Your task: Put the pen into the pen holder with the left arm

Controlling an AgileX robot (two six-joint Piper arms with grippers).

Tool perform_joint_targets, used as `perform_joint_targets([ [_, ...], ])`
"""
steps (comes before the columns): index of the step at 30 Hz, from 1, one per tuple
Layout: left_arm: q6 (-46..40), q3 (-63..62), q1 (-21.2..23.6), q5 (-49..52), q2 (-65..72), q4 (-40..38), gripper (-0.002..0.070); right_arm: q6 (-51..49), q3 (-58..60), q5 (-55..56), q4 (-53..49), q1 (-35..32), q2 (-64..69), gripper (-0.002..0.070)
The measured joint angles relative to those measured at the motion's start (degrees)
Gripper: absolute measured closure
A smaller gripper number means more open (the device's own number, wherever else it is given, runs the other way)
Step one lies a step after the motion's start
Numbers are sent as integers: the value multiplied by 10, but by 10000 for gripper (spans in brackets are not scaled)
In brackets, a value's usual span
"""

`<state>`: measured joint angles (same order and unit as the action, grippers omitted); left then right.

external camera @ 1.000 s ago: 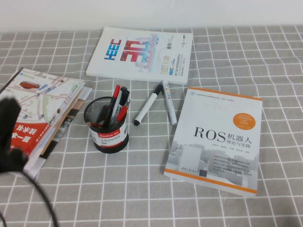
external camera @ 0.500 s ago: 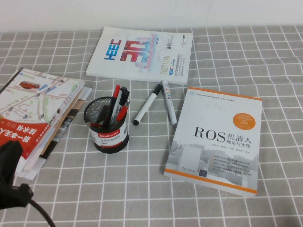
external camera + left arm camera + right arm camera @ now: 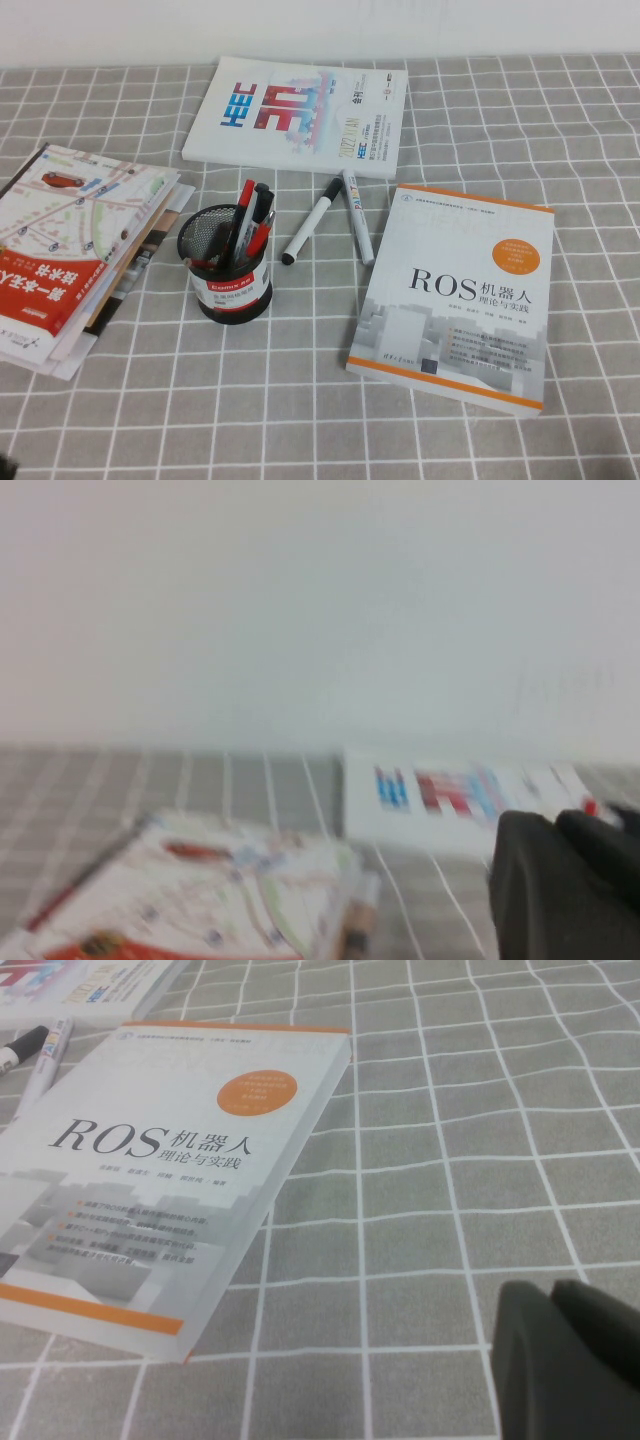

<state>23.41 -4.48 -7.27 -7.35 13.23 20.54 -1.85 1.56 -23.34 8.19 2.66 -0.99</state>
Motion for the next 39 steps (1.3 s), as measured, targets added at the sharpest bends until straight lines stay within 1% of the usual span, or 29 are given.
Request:
perform_joint_targets([
  [3, -8, 45, 49, -32, -74, -12, 675, 0, 0, 0, 0, 0, 0, 691],
  [6, -8, 58, 82, -20, -127, -30, 675, 0, 0, 0, 0, 0, 0, 691],
  [8, -8, 58, 89, 4, -135, -37, 675, 0, 0, 0, 0, 0, 0, 691],
  [14, -4, 58, 92, 87, -138, -51, 675, 0, 0, 0, 0, 0, 0, 691],
  [16, -51, 59, 92, 118, -138, -90, 676, 0, 0, 0, 0, 0, 0, 691],
  [21, -307, 59, 94, 201, -138, -291, 676, 0, 0, 0, 0, 0, 0, 691],
  [23, -364, 59, 94, 226, -138, -332, 676, 0, 0, 0, 0, 0, 0, 691],
  [25, -387, 59, 94, 246, -138, -343, 676, 0, 0, 0, 0, 0, 0, 691],
  [29, -400, 59, 97, 291, -138, -343, 676, 0, 0, 0, 0, 0, 0, 691],
  [33, -399, 59, 106, 294, -138, -343, 676, 0, 0, 0, 0, 0, 0, 691],
  [39, -399, 59, 106, 295, -138, -343, 676, 0, 0, 0, 0, 0, 0, 692],
])
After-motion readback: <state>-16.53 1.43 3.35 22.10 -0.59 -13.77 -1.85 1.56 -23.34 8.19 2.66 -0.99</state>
